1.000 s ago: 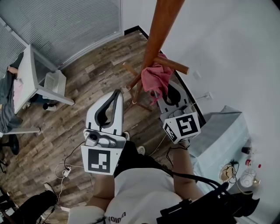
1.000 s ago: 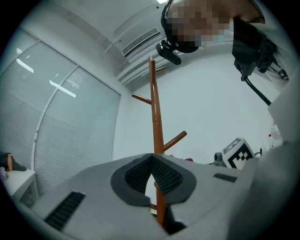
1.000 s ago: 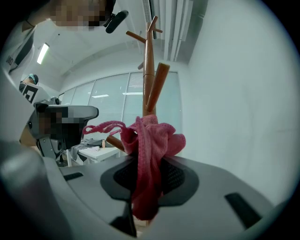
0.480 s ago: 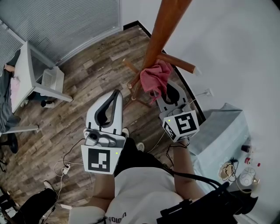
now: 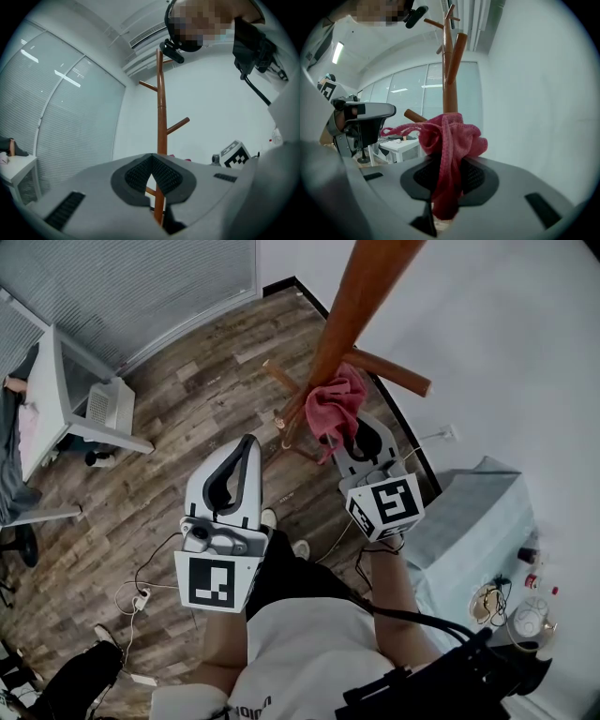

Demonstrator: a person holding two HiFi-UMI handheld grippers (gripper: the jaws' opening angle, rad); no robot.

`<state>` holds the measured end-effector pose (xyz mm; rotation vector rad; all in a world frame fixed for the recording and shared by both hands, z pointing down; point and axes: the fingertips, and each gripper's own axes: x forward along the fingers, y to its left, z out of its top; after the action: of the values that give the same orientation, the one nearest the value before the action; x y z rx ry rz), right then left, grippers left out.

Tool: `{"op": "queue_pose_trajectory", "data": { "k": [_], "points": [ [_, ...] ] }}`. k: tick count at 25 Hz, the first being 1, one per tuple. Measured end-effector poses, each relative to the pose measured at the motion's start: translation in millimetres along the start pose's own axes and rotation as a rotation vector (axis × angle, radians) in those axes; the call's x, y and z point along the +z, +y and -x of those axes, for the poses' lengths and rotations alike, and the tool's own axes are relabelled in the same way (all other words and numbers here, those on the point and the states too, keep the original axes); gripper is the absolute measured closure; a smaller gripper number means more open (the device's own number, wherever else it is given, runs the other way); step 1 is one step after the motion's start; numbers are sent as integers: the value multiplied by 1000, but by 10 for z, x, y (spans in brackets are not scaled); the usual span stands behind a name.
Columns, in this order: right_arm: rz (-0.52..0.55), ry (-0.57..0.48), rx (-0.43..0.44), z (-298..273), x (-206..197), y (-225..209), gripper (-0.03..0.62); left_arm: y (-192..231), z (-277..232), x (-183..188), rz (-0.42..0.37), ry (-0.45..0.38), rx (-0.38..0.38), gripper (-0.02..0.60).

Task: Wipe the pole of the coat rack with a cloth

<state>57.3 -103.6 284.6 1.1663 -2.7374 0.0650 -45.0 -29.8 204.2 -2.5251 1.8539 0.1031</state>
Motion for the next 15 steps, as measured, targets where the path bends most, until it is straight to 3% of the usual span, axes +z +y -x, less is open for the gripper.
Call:
{"op": "queue_pose_trajectory", "data": {
  "k": [15],
  "points": [
    [4,49,-10,-15,-158,25,493,-36,-41,-126,20,24,-12,569]
  ]
}}
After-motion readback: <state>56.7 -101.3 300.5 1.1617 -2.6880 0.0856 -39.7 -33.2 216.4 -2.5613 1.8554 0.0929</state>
